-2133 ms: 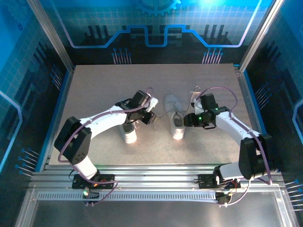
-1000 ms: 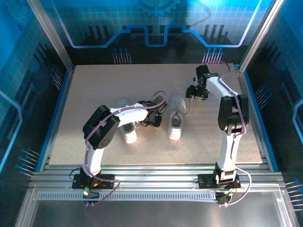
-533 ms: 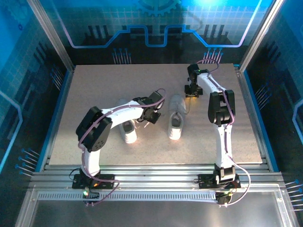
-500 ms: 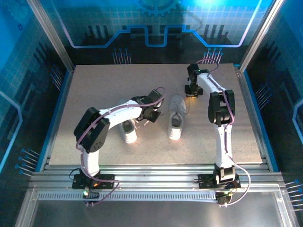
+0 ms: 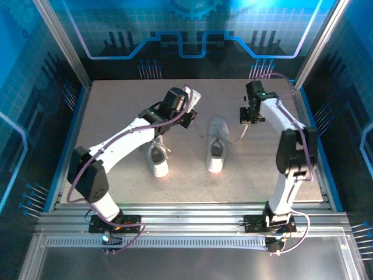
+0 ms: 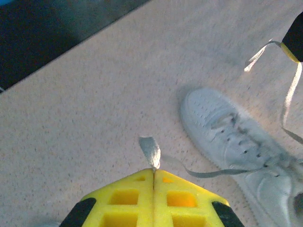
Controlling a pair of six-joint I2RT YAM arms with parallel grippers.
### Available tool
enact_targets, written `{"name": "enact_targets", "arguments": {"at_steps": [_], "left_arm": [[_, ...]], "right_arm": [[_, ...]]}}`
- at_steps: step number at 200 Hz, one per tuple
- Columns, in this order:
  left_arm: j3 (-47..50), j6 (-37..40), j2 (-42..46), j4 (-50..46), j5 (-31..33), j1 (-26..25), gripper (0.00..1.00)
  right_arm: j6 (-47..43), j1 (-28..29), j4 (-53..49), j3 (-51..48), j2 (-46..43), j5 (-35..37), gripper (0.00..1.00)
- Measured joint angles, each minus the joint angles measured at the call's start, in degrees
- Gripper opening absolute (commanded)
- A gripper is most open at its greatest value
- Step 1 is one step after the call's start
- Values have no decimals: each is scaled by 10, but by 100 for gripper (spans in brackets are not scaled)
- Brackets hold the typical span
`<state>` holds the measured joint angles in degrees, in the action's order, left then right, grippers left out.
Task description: Tie the shoes
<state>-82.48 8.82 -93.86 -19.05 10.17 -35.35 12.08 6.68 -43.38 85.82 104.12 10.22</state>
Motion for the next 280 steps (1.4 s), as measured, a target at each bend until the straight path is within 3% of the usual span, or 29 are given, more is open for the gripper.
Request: {"name": "enact_targets", "arguments": {"at_steps": [30, 70, 123, 166, 223, 280], "left_arm": [[45, -9, 55, 38, -36, 0, 0], [59, -45, 76, 50, -84, -1, 0], [82, -114, 65, 35, -102, -22, 0], [91, -113, 81, -14, -93, -34, 0], [51, -99, 146, -50, -73, 5, 0], [67, -100, 177, -26, -70, 7, 0]], "right_arm": [[-20, 1, 26, -52, -122, -13, 0], [-45, 13, 44, -75, -187, -51, 0], [-44, 67, 59, -82, -141, -85, 0], [-49, 106, 56, -92, -132, -136, 0], [-85, 126, 49, -34, -122, -213, 0], [-103, 173, 44, 67, -16, -242, 0]]}}
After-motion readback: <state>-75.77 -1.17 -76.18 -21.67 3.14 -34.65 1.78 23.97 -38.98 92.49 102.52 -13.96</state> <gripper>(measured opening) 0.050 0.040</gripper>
